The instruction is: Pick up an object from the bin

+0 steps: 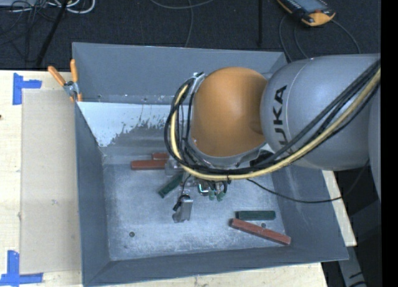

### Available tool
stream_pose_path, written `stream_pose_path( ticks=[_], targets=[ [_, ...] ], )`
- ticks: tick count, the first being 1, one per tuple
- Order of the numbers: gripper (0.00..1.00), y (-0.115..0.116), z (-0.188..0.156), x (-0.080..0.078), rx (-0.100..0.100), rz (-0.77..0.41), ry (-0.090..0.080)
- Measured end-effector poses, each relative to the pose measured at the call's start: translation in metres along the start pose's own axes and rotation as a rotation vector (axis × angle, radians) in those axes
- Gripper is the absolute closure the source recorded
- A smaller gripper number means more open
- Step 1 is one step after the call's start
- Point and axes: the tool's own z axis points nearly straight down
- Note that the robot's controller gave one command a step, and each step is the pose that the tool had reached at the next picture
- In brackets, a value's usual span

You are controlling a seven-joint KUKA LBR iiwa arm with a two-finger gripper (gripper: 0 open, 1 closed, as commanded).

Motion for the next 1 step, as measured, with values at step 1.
stream_pose_path(
  ticks=[1],
  targets=[
    [0.00, -0.0007, -0.0039, -0.0018, -0.001, 0.004, -0.007]
  ],
)
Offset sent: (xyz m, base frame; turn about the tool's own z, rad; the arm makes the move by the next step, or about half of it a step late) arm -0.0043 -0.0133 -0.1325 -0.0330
